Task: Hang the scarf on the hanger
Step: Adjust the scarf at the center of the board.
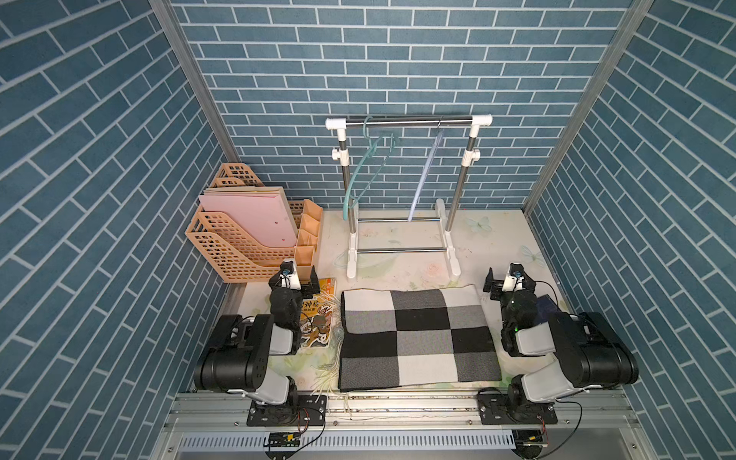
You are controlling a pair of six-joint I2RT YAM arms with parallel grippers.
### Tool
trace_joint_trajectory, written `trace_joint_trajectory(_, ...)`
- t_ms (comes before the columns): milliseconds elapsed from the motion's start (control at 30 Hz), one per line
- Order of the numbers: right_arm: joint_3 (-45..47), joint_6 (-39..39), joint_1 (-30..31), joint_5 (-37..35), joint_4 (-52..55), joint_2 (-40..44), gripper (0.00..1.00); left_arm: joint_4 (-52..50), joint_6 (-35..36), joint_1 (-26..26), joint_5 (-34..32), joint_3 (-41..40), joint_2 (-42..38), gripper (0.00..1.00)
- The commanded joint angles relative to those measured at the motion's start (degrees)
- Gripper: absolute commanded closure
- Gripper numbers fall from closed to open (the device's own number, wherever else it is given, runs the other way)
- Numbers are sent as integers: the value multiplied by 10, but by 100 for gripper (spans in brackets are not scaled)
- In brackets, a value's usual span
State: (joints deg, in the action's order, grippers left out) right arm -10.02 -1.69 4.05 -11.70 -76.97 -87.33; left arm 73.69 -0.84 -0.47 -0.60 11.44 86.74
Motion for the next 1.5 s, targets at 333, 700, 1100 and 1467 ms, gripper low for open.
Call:
trace_joint_trajectory(333,-10,16,-2,3,2,-4,0,5,3,-2,-5,4,2,0)
trace_joint_trajectory(700,-8,13,-2,6,-1,-1,0,-45,-3,-3,-28,20,-22,0)
trace_joint_trajectory(1100,-199,267,38,-26,528,272,0,-542,-402,-18,-139,175,-287,1)
trace_joint_trajectory(1467,-359,302,130,-45,793,206,3,-713,-447,-166,-39,267,-235,0)
